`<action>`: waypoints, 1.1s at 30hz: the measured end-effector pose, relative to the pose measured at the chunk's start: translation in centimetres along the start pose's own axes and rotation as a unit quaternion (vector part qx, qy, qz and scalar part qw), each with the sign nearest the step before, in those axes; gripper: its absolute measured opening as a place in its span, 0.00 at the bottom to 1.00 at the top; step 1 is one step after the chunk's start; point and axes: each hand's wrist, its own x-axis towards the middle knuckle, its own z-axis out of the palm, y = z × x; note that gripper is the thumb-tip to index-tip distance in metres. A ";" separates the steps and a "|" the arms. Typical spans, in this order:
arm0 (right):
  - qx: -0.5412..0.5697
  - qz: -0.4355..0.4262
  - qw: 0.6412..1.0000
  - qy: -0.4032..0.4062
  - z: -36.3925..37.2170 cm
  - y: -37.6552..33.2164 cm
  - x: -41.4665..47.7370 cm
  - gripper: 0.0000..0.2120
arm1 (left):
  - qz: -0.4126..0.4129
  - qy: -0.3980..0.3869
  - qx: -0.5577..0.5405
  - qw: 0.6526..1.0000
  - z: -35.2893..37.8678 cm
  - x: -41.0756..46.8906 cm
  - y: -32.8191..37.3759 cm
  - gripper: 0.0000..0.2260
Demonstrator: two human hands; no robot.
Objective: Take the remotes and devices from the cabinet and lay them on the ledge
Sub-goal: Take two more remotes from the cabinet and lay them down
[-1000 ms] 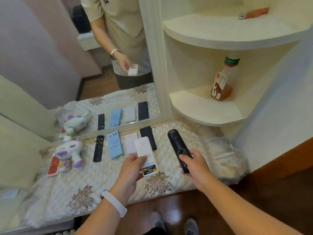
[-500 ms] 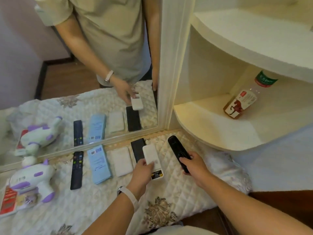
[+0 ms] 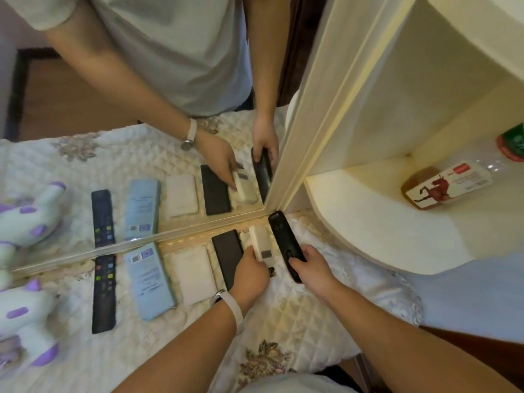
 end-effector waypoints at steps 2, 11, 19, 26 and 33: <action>-0.076 -0.017 0.997 -0.030 0.0 0.5 0.2 0.12 | 0.021 0.014 0.027 0.999 0.1 -0.3 0.0 0.13; -0.264 -0.113 0.957 -0.036 -2.3 0.9 -0.5 0.19 | 0.084 0.086 0.149 0.982 0.0 -4.9 0.0 0.15; -0.346 -0.286 0.891 -0.064 -3.9 -1.2 -2.4 0.22 | 0.134 0.205 0.343 0.907 -1.6 -11.3 0.1 0.15; -0.409 -0.479 0.766 -0.129 -1.7 -2.4 -5.8 0.23 | 0.104 0.312 0.429 0.841 -3.1 -18.5 -1.9 0.17; -0.423 -0.636 0.618 -0.187 2.8 -3.3 -13.1 0.23 | 0.017 0.412 0.441 0.797 -3.3 -28.6 -6.2 0.18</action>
